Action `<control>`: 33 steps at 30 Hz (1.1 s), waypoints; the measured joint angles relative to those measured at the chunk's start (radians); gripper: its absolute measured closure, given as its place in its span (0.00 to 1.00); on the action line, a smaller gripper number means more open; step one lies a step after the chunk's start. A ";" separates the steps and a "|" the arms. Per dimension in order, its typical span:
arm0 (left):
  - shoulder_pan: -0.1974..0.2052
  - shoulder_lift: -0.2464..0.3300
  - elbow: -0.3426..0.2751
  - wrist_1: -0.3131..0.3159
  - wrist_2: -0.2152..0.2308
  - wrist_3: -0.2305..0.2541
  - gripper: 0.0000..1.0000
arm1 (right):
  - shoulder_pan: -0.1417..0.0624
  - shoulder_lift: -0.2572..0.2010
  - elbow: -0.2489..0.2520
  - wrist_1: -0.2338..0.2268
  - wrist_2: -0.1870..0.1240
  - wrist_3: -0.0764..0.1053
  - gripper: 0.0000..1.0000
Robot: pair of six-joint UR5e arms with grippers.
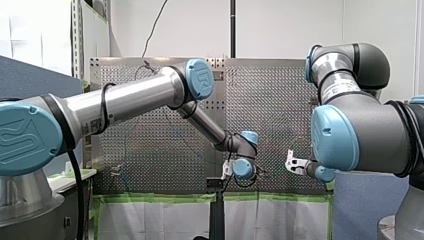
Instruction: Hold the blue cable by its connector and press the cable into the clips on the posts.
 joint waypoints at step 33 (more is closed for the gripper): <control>-0.041 0.086 -0.103 0.091 0.001 -0.092 0.00 | 0.011 0.000 0.001 0.029 0.000 -0.016 1.00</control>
